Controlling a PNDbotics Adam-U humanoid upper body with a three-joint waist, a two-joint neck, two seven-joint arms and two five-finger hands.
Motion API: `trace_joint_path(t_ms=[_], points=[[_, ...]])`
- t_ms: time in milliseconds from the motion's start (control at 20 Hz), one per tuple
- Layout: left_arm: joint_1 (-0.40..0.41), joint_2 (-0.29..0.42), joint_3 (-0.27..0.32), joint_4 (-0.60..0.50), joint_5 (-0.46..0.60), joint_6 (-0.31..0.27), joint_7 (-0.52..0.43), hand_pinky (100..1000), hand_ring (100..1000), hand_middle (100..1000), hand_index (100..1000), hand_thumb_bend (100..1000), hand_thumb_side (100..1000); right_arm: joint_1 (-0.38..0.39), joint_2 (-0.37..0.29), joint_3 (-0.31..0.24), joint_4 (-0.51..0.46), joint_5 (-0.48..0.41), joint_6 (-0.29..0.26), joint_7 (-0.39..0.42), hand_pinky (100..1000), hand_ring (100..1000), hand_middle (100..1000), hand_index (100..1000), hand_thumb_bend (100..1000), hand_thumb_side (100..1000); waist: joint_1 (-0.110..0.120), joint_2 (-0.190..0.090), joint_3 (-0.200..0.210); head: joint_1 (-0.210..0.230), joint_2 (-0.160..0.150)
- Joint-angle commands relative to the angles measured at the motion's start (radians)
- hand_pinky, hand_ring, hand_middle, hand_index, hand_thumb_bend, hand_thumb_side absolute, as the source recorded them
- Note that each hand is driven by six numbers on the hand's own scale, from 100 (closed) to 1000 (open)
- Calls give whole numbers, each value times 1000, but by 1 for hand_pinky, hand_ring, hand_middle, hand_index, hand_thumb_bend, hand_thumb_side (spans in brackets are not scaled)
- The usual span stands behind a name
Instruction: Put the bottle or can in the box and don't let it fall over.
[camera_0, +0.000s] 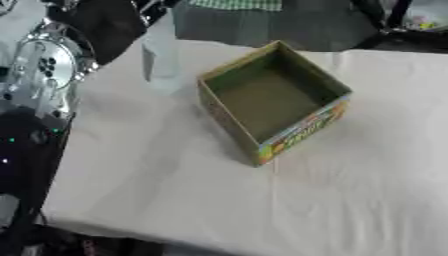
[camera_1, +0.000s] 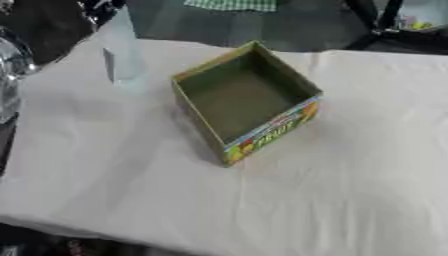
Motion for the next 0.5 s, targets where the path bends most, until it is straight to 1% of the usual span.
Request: trace_joint_path(t_ms=[50, 500], points=[[-46, -4, -2, -16, 17, 8, 9, 599, 387, 232, 900, 707, 704, -22, -22, -1, -6, -2, -1, 6, 793, 718, 630, 836, 100, 739, 1, -18, -5, 1, 1], [-142, -50, -18, 10, 52, 12, 20, 600, 387, 232, 901, 707, 704, -40, -13, 11, -4, -2, -2, 18, 792, 717, 630, 835, 100, 742, 10, -13, -27, 17, 0]])
